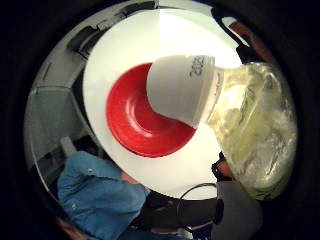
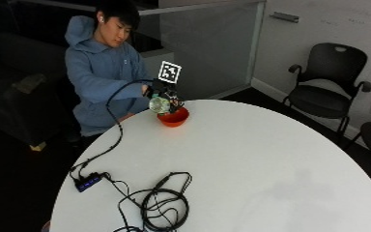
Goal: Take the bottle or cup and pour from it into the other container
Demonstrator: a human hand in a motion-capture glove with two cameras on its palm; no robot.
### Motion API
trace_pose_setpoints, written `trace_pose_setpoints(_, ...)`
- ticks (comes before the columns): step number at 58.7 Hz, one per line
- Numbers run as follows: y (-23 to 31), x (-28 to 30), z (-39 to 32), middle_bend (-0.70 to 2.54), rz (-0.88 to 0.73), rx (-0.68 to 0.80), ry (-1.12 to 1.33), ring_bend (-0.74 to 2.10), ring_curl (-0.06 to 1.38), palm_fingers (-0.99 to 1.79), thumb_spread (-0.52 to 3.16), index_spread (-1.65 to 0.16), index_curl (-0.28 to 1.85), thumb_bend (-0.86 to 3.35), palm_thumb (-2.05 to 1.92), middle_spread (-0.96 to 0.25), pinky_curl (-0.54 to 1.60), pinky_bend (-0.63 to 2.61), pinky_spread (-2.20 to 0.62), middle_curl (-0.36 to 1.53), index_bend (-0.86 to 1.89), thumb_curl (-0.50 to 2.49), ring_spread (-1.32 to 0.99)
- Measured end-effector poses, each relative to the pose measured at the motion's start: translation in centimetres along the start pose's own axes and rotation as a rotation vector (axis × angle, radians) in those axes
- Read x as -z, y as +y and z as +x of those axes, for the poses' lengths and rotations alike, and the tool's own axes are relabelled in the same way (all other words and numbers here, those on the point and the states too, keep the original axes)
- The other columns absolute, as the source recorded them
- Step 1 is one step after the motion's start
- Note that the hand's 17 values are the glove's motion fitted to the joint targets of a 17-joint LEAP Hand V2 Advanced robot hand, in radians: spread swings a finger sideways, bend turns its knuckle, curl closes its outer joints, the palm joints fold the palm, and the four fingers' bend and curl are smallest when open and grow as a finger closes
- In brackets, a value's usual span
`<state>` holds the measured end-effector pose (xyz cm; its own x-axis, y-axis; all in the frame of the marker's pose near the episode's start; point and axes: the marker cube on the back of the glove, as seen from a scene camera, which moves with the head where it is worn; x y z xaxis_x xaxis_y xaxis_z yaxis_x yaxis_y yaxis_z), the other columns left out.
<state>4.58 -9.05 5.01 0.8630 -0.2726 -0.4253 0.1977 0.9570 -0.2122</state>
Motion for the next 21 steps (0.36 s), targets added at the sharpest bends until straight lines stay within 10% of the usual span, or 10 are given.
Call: trace_pose_setpoints(21, -1.3, 0.6, -4.5, 0.29, -0.039, 0.015, -0.105, 0.41, 0.47, 1.07, 0.2, -0.15, 0.28, -0.04, 1.07, -0.09, 0.37, 0.47, -0.22, 0.53, 0.1, 0.71, -0.23)
